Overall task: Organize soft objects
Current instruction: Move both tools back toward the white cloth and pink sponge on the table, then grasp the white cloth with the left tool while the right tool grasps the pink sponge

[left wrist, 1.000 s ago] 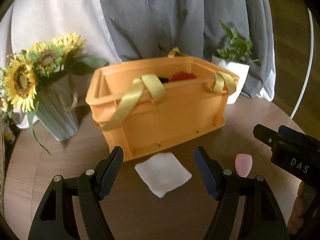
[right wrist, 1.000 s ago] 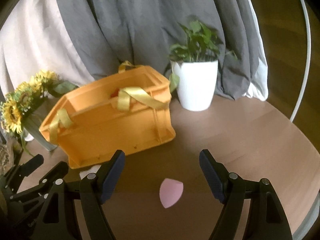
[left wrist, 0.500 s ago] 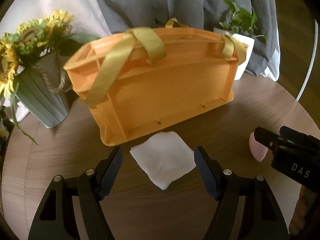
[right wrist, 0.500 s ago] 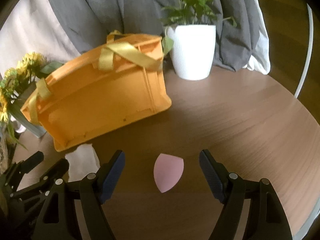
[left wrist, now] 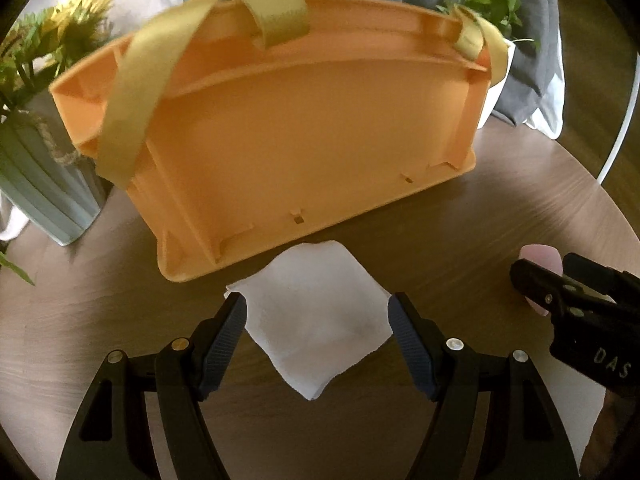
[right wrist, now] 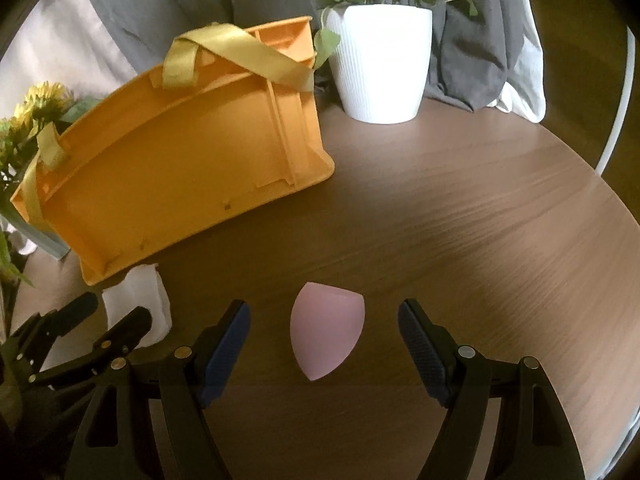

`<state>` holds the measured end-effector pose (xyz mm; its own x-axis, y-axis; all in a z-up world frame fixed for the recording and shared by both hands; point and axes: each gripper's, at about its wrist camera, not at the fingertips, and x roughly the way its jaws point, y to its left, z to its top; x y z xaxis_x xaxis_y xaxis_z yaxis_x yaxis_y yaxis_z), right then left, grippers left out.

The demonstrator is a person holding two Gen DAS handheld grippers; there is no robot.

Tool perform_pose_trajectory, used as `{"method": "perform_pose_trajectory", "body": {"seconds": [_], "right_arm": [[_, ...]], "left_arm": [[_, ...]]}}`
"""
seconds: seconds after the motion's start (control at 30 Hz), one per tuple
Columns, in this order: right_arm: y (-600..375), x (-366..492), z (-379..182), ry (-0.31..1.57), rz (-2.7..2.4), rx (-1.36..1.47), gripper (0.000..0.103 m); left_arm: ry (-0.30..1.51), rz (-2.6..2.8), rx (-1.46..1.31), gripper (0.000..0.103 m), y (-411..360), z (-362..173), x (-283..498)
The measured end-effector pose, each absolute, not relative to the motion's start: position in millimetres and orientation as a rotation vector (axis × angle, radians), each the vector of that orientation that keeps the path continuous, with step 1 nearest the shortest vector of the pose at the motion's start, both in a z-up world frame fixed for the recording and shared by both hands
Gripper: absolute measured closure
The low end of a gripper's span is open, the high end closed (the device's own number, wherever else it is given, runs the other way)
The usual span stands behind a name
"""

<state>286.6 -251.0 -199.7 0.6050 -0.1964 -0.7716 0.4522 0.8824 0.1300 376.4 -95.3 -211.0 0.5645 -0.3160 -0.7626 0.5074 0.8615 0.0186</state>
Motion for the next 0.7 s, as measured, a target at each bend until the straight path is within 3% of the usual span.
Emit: {"method": "perform_pose_trajectory", "body": {"seconds": [0.23,0.4,0.57,0.7], "right_arm": [[-245.3,288.8,-204.6,0.866,-0.372,0.322,0.026],[-244.4,288.7,-204.7,0.862,-0.384,0.312,0.028],[-246.7,291.2,-206.8,0.874,-0.388,0.307,0.037],[-250.3,292.6,-209.3,0.882,-0.384,0.308,0.050]], "left_arm": [[0.886,-0.478,0.221,0.031,-98.1,-222.0,382.1],[0.889,-0.480,0.216,0.038,-98.4,-222.1,381.8],[0.886,-0.489,0.223,0.055,-97.3,-221.5,379.8],[0.886,-0.492,0.224,0.070,-99.1,-220.2,378.0]]}}
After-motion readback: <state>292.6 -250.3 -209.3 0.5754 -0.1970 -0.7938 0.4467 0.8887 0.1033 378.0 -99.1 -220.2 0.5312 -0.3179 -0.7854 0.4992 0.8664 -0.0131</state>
